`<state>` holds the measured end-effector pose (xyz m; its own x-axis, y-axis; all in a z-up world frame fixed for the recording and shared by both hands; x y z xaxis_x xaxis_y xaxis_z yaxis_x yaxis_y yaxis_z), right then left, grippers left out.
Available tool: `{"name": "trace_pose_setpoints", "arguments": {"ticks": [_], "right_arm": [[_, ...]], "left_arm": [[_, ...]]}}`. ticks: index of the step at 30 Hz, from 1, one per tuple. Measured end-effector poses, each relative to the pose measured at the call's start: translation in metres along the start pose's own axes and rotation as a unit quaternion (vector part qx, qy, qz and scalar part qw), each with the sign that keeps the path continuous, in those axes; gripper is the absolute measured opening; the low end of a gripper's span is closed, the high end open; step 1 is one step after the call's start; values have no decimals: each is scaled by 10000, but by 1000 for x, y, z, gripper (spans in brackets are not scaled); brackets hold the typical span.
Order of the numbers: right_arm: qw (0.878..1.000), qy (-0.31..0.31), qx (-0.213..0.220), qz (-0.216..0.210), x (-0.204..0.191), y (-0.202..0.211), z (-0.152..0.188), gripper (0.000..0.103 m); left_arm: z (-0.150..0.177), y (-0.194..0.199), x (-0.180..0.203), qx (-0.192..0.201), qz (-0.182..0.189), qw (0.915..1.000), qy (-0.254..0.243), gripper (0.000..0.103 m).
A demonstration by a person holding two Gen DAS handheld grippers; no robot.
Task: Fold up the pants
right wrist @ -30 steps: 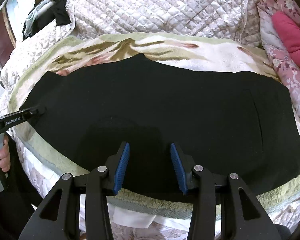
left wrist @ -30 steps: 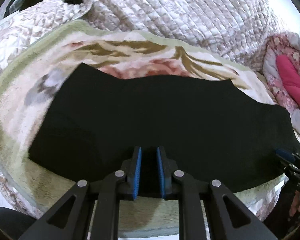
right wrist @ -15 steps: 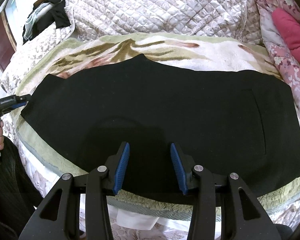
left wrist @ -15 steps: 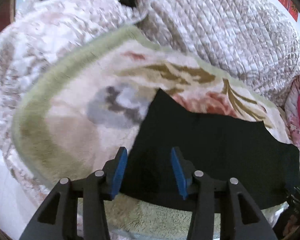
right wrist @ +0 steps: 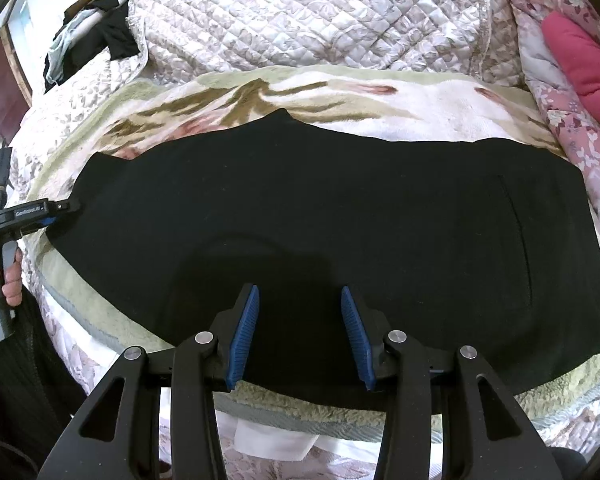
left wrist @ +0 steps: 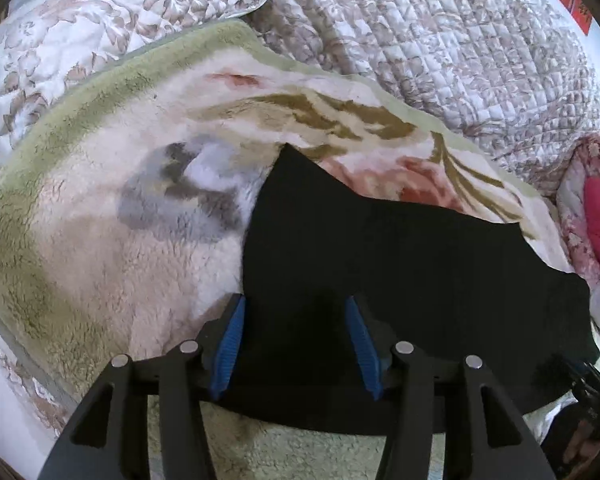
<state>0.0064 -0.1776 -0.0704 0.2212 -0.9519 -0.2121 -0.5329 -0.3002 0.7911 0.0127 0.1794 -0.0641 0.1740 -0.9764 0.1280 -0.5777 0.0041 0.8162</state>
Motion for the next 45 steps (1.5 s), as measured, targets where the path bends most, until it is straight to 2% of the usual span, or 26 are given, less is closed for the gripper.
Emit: {"name": "trace_pose_setpoints", "arguments": {"ticks": [7,8,10,11,12,13,15,21,24,28,33,38,42,44,45], "right_arm": [[10000,-89,19,-29,-1,0,0,44],[9999,-117,25,-43,-1,0,0,44],[9998,-172,31,-70,-1,1,0,44],[9998,-198,35,-77,0,2,0,44],[9997,-211,42,-75,1,2,-1,44],[9997,-225,62,-65,1,4,-1,44],[9996,-248,101,-66,3,7,-2,44],[9988,-430,199,-78,11,14,-3,44],[9983,-514,248,-103,14,16,-5,44],[9978,-569,309,-110,18,20,-7,44],[9969,-712,336,-46,32,25,-6,44],[9952,-928,309,-23,45,26,-5,44],[9955,-890,323,-23,44,25,-8,44],[9954,-907,314,-52,43,24,-9,44],[9952,-927,309,-88,42,24,-10,44]], "left_arm": [[-5,-7,4,87,-336,9985,-419,53],[-6,-8,4,85,-432,9978,-494,50],[-6,-8,1,65,-698,9957,-603,31],[-7,-7,2,77,-657,9960,-599,24],[-7,-7,4,78,-505,9970,-583,8],[-8,-7,7,63,-352,9978,-555,8],[-8,-6,11,68,-430,9967,-689,8],[-29,26,45,462,358,9964,-617,8],[-47,44,79,694,790,9914,-773,8],[-58,50,135,740,1346,9823,-1069,8],[-49,32,212,517,1969,9685,-1435,8],[-14,-1,273,1,2452,9542,-1712,8],[11,-20,290,-386,2556,9484,-1837,9],[10,-15,290,-395,2717,9456,-1746,10],[6,-9,288,-344,2813,9440,-1692,15]]}}
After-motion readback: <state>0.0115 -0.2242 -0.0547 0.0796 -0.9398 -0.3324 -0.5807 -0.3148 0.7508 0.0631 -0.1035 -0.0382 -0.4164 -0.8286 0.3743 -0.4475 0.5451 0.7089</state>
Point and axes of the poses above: each gripper's, at about its wrist camera, not at the fingertips, and y roughly against the way its jaws point, x to its right, z to its underside, the point moved 9 cm from there along -y, roughly the way its jaws point, and after that the axes turned 10 degrees about -y, right-handed, at the moved point
